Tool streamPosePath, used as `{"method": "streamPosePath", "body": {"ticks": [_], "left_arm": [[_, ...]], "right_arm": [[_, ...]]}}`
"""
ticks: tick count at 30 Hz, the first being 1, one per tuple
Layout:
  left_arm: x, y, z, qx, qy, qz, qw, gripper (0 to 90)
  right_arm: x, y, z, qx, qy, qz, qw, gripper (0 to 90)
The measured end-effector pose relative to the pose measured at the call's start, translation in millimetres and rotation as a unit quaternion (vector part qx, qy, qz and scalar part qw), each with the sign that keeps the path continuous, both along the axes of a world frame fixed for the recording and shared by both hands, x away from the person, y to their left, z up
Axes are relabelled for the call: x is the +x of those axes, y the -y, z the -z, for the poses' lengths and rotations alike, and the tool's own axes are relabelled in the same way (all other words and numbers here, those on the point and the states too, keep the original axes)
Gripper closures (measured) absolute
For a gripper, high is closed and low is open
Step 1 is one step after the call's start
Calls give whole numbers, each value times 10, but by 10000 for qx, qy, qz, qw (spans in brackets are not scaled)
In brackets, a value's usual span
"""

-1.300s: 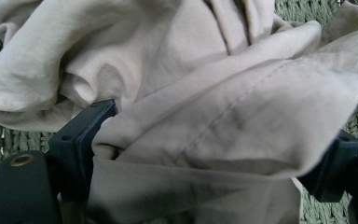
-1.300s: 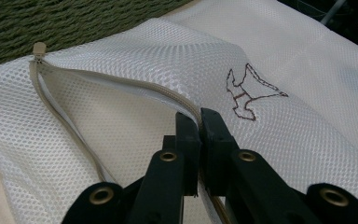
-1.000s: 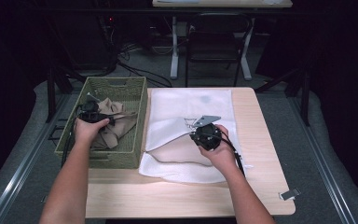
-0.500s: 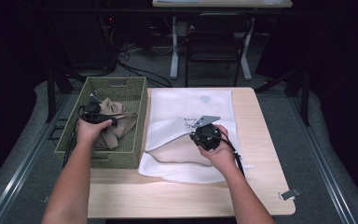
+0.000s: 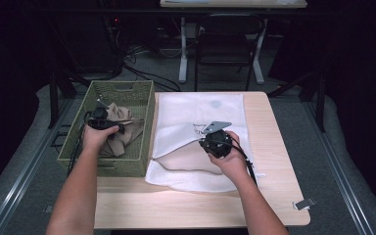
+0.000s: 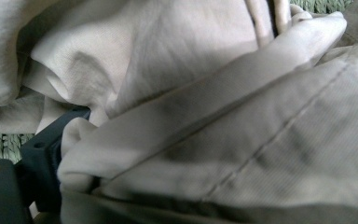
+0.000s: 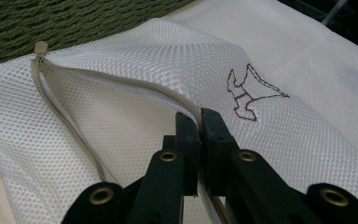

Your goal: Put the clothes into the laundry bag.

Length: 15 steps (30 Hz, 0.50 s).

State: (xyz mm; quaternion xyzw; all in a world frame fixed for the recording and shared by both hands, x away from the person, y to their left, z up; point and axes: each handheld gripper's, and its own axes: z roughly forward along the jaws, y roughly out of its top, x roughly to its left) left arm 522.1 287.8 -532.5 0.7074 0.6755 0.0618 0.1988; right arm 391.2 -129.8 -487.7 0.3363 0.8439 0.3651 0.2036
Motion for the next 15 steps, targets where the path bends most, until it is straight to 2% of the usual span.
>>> {"method": "streamPosePath", "body": {"ticks": [5,11,15], "left_arm": [[1,6,-9,-37,-24,-10,10000,109],[1,27,5,9,124,-27,9999,157],[4,38,6,39,133,-83,9999,166]], "right_arm": [[-1,-1,0,-1,-7,-8,10000,869],[-1,-1,1,4,-7,-13,10000,868],[-2,-3,1,9,-16,-8,10000,868]]}}
